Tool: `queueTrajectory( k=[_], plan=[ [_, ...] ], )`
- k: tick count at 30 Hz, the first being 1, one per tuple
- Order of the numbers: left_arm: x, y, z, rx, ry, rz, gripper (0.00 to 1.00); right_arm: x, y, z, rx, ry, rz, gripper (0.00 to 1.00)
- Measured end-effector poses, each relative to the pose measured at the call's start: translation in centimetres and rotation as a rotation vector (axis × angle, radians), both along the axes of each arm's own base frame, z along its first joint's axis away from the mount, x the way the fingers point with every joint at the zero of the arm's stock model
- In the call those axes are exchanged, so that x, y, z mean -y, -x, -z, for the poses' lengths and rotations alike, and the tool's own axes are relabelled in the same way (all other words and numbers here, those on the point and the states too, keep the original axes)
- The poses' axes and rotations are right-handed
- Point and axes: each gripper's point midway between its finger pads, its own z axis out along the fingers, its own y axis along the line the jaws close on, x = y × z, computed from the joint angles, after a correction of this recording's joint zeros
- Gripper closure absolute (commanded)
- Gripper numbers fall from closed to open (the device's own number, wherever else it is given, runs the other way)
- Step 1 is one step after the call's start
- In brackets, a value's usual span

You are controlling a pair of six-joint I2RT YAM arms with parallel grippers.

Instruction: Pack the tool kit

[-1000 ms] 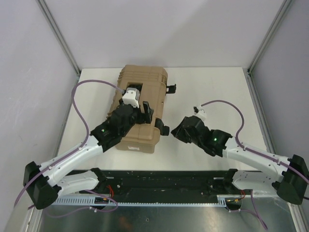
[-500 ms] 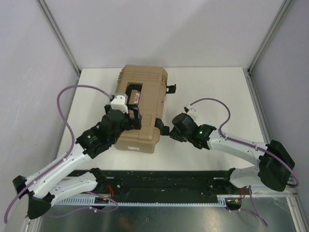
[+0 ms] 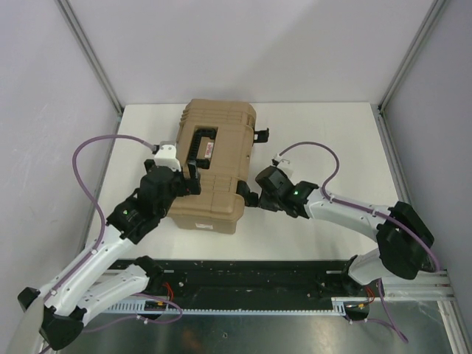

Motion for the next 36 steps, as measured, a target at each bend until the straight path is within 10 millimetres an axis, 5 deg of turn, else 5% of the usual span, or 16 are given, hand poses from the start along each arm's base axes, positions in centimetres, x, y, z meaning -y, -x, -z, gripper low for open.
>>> queueTrajectory(
  k=[12, 21, 36],
  plan=[
    [0.1, 0.0, 0.1, 0.057, 0.044, 0.014, 0.05, -0.5, -0.1, 3.0, -0.075, 0.068, -0.066, 0.8],
    [0.6, -0.1, 0.1, 0.057, 0.058, 0.025, 0.06, -1.1, -0.2, 3.8, -0.089, 0.086, -0.123, 0.89],
    [0.6, -0.3, 0.1, 0.063, 0.15, -0.028, 0.09, -5.0, -0.2, 5.3, -0.109, -0.024, -0.174, 1.0]
  ],
)
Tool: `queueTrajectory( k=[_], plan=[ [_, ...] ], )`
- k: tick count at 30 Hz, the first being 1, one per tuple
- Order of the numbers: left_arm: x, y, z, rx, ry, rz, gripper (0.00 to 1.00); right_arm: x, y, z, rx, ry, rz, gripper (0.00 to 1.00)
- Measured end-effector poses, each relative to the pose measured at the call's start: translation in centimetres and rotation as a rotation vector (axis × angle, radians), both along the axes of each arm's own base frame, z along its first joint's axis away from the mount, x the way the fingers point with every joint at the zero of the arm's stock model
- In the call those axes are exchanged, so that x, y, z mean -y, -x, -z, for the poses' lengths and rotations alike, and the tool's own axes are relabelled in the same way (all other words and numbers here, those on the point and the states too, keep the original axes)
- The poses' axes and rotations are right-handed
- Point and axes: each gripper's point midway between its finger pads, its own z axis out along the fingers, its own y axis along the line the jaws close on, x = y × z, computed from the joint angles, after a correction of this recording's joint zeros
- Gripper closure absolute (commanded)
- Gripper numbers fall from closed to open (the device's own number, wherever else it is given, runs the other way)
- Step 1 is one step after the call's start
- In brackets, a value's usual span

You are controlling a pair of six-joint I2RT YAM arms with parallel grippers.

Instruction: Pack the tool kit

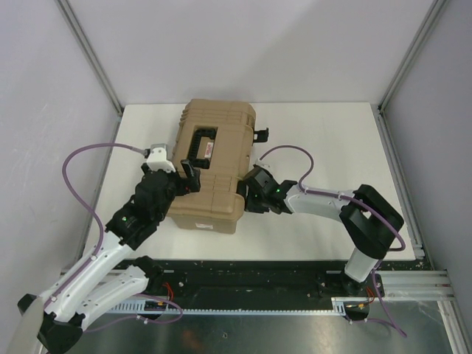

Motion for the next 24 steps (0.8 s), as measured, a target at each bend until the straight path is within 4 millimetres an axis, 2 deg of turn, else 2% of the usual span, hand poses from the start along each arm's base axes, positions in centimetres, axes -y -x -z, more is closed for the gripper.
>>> queueTrajectory(
  k=[9, 11, 14, 18, 21, 24],
  plan=[
    [-0.1, 0.0, -0.5, 0.02, 0.033, -0.013, 0.06, 0.3, -0.3, -0.1, 0.008, 0.007, 0.038, 1.0],
    [-0.1, 0.0, -0.6, 0.02, 0.034, -0.012, 0.05, 0.6, -0.7, -0.6, 0.026, -0.001, 0.077, 0.98],
    [0.3, 0.3, -0.9, -0.003, 0.04, 0.004, 0.02, 1.7, -1.4, -2.7, 0.069, -0.06, 0.148, 0.92],
    [0.6, 0.5, -1.0, -0.05, 0.015, 0.024, 0.01, 4.8, -2.5, -5.7, 0.134, -0.126, 0.255, 0.73],
    [0.6, 0.6, -1.4, -0.089, -0.015, 0.032, 0.01, 7.2, -3.6, -7.5, 0.174, -0.16, 0.335, 0.48],
    [0.6, 0.6, -1.3, -0.136, -0.058, 0.044, 0.01, 9.2, -5.2, -8.7, 0.214, -0.181, 0.394, 0.29]
  ],
)
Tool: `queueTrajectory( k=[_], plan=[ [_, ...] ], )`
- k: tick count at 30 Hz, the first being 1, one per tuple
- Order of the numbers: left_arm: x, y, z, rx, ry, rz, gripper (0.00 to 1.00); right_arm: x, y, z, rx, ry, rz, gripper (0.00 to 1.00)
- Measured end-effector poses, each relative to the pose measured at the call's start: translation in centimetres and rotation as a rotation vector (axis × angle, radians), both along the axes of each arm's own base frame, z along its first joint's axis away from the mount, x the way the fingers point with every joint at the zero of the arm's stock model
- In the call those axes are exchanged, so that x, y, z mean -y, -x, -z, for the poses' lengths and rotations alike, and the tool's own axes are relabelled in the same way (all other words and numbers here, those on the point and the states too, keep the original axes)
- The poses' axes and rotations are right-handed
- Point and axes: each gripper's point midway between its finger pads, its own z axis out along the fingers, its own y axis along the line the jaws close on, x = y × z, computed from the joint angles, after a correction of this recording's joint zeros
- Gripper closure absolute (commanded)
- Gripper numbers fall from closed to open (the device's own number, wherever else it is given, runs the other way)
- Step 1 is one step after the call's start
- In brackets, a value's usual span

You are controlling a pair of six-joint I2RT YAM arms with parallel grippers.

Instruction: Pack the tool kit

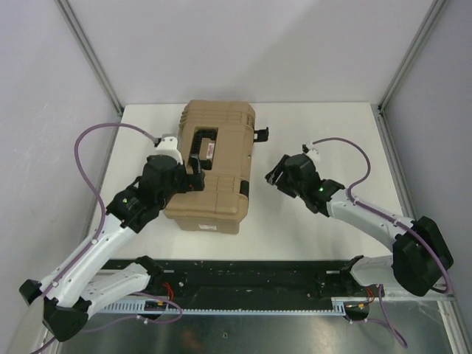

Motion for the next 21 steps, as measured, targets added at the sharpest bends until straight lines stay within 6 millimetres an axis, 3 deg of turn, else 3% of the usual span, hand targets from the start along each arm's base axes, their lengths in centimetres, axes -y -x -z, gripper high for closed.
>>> queueTrajectory(
  k=[4, 7, 10, 15, 21],
  plan=[
    [0.5, -0.9, -1.1, -0.023, -0.013, 0.021, 0.01, 1.5, -3.1, -1.4, 0.065, -0.054, 0.035, 0.21],
    [0.5, -2.2, -2.2, -0.021, 0.0, 0.016, 0.01, 2.5, -6.2, -2.4, 0.123, -0.123, 0.059, 0.21],
    [-0.2, -3.5, -2.7, -0.016, 0.001, -0.011, 0.01, 2.9, -8.9, -1.9, 0.133, -0.141, 0.05, 0.25],
    [-1.1, -5.2, -2.4, -0.025, 0.011, -0.047, 0.0, 1.3, -13.8, -2.7, 0.166, -0.163, -0.022, 0.29],
    [-2.1, -7.0, -1.4, -0.047, 0.02, -0.079, 0.01, 0.0, -17.6, -4.9, 0.239, -0.21, -0.073, 0.36]
  ],
)
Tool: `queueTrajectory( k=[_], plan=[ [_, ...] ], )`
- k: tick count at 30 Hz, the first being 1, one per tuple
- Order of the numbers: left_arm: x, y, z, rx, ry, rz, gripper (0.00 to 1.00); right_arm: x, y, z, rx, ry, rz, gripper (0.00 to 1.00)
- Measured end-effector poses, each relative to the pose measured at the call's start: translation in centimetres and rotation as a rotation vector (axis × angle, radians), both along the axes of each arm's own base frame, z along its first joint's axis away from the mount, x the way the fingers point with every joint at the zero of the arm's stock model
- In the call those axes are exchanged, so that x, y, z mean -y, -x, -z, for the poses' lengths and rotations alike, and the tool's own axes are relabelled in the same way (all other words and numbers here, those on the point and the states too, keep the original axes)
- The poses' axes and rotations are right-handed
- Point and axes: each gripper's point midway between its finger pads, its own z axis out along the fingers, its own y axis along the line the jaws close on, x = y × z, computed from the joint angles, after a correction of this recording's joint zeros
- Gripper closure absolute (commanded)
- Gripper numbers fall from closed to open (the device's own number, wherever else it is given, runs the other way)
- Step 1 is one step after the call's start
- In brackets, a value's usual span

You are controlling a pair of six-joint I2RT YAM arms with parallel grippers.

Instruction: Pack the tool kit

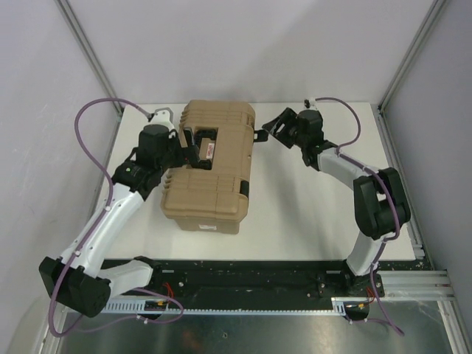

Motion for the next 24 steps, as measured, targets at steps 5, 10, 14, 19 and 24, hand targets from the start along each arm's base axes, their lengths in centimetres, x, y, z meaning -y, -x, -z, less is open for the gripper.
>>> queueTrajectory(
  k=[5, 10, 14, 19, 24],
  plan=[
    [-0.2, -1.1, 0.4, -0.006, 0.008, 0.0, 0.0, -0.3, -1.6, 1.0, -0.014, -0.017, -0.02, 0.42],
    [-0.6, -1.8, 0.6, -0.007, 0.007, -0.01, 0.0, -0.7, -2.2, 2.8, -0.053, -0.023, -0.039, 0.47],
    [-1.3, -2.2, 0.8, -0.014, 0.007, -0.028, 0.01, -1.2, -2.0, 3.2, -0.068, -0.041, -0.066, 0.62],
    [-1.6, -2.3, 0.9, -0.018, 0.007, -0.032, 0.01, -1.8, -2.2, 2.6, -0.07, -0.068, -0.08, 0.82],
    [-2.3, -2.5, 2.0, -0.038, 0.007, -0.042, 0.01, -2.0, -2.2, 2.6, -0.103, -0.055, -0.072, 0.93]
  ],
)
